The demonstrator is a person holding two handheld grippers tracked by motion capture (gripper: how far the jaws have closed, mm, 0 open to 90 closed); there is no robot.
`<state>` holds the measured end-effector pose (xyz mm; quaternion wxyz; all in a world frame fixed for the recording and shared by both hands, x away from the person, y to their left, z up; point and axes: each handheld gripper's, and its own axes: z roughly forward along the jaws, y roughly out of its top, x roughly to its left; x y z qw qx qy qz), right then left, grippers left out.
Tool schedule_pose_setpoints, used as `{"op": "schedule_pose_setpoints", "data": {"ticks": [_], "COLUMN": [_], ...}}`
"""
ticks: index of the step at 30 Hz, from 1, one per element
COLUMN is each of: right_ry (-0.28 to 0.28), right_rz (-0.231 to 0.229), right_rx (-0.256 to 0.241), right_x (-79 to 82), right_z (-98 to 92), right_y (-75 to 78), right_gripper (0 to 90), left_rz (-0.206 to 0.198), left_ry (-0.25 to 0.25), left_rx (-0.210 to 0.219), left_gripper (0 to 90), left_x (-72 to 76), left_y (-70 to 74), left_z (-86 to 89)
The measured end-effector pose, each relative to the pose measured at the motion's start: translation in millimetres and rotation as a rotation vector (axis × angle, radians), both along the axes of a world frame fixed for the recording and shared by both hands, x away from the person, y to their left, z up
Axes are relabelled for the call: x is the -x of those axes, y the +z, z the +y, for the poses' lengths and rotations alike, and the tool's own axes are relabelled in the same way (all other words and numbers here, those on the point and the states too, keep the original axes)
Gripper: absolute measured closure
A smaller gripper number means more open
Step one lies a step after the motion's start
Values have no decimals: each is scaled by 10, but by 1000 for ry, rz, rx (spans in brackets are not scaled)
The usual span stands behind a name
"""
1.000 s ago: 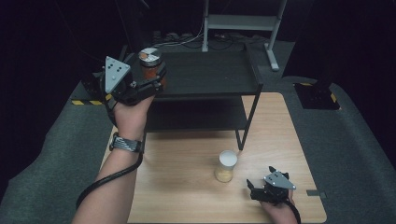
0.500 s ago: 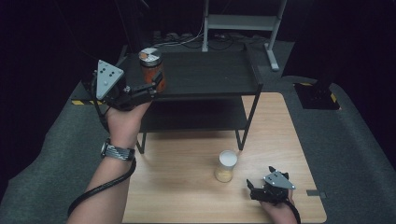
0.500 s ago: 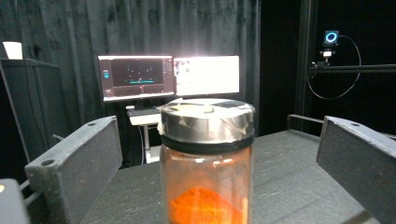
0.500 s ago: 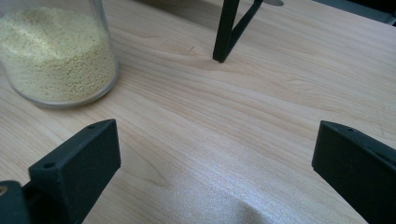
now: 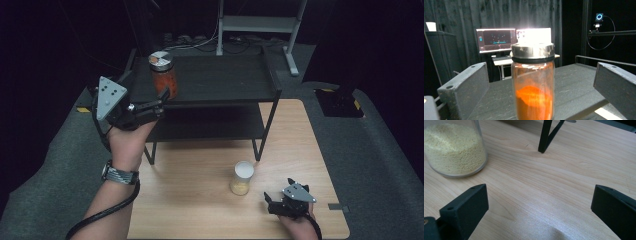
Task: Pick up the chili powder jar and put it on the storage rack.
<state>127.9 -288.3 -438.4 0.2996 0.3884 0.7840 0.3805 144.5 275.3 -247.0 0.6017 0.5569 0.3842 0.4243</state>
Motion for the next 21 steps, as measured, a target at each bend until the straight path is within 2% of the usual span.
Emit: {"op": "schedule_pose_setpoints", "data": {"ticks": [8,11,21], "right_ry": [-2,0,-3], "right_rz": [2,1,3], "right_rx": [-4,-4,-5], "right_x": [-3,-2,-2], "right_z": [-5,-6,-5], "right_y": [1,0,1], "right_gripper": [7,7,8], "left_rz": [12,16,30], "left_ry": [-1,-3,-26], "left_rx": [-23,-36,-41], "left_gripper": [4,4,4], "left_x": [159,204,335], "left_y": [-72,-129,-357], "left_z": [30,32,44]}}
